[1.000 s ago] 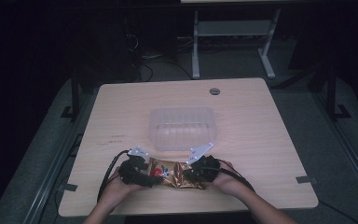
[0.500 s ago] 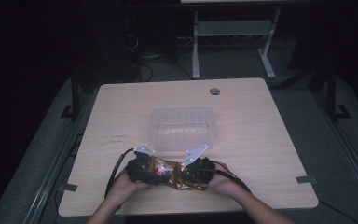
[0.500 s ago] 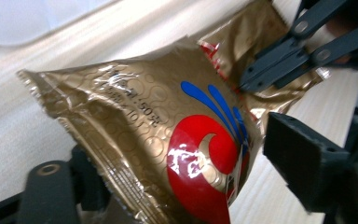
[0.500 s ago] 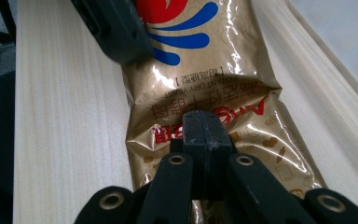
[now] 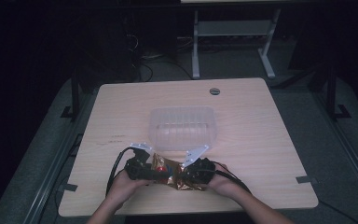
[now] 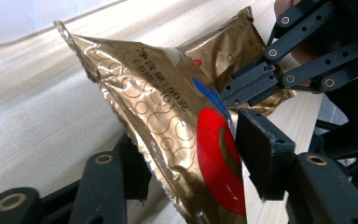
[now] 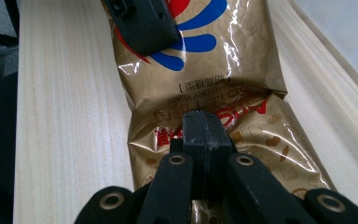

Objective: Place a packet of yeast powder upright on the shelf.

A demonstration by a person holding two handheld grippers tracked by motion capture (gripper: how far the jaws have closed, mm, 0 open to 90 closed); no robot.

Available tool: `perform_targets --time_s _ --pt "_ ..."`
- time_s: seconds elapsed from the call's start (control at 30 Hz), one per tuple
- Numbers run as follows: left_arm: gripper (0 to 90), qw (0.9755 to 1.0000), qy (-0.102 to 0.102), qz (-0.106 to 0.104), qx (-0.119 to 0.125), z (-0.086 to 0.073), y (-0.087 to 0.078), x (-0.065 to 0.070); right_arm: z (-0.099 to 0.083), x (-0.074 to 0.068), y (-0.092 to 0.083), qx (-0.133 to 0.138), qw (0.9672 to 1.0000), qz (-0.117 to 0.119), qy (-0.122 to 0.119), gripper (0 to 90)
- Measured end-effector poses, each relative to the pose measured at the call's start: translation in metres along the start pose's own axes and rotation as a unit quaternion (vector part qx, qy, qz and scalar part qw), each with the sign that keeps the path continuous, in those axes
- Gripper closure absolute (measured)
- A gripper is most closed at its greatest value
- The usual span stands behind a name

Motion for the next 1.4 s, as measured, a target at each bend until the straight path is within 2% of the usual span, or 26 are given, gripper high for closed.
perform_targets --time_s 0.17,0.27,0.4,0.43,0.47,0.5,0.6,0.7,0.77,0.8,1.07,1.13,1.23,1.33,1.4 --pt "53.2 0.9998 -0.017 -0.009 0.002 0.000 0.001 0.000 0.000 -0.001 0.000 0.000 1.0000 0.000 0.005 90.0" --pt "61.3 0.9995 -0.027 -0.020 -0.002 0.001 0.001 -0.001 0.000 -0.002 0.000 0.002 1.0000 0.004 0.007 89.9" --pt "68.4 0.9993 -0.029 -0.021 -0.007 0.000 0.000 -0.001 0.000 -0.001 0.000 0.003 1.0000 0.001 0.003 89.9" --pt "70.7 0.9990 -0.035 -0.026 -0.004 0.001 0.000 0.000 0.000 -0.001 -0.001 0.004 1.0000 0.003 0.004 89.9" --pt "72.4 0.9991 -0.033 -0.028 -0.004 0.001 -0.001 0.000 0.000 0.000 -0.001 0.004 1.0000 0.004 -0.003 89.9" --pt "74.2 0.9991 -0.032 -0.029 -0.001 0.002 -0.003 0.001 0.001 -0.002 -0.003 0.005 0.9999 0.006 0.008 89.9" --pt "77.9 0.9990 -0.029 -0.033 0.006 0.005 -0.007 0.003 0.004 -0.001 -0.008 0.011 0.9999 0.009 -0.003 89.8" --pt "79.9 0.9993 -0.021 -0.031 0.009 0.010 -0.018 0.004 0.010 -0.001 -0.021 0.027 0.9995 0.009 0.011 89.8" --pt "80.3 0.9993 -0.019 -0.031 0.010 0.011 -0.021 0.004 0.011 0.003 -0.027 0.033 0.9994 0.005 0.008 89.9" --pt "80.5 0.9993 -0.020 -0.030 0.011 0.012 -0.025 0.005 0.012 0.003 -0.028 0.035 0.9992 0.005 0.016 89.8" --pt "82.2 0.9992 -0.013 -0.030 0.024 0.019 -0.041 0.006 0.006 0.019 -0.038 0.035 0.9984 -0.009 0.043 89.8" --pt "82.3 0.9992 -0.014 -0.026 0.028 0.022 -0.046 0.006 0.005 0.021 -0.038 0.032 0.9984 -0.012 0.045 89.8" --pt "82.5 0.9994 -0.009 -0.009 0.033 0.026 -0.056 0.003 -0.002 0.028 -0.036 0.020 0.9984 -0.021 0.049 89.8" --pt "82.5 0.9995 -0.002 -0.002 0.032 0.029 -0.063 0.003 -0.002 0.028 -0.038 0.023 0.9980 -0.020 0.055 89.8" --pt "82.5 0.9995 0.002 0.003 0.031 0.031 -0.065 0.002 -0.002 0.029 -0.040 0.025 0.9982 -0.021 0.051 89.8"
Point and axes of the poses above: each handheld gripper's, and its own axes: y roughly forward along the jaws, z roughly out of its top, x roughly to its right, the point moved 10 cm from there along y, roughly forward along the jaws, and after that the axes turned 12 degrees about y, right-handed, at the moved point
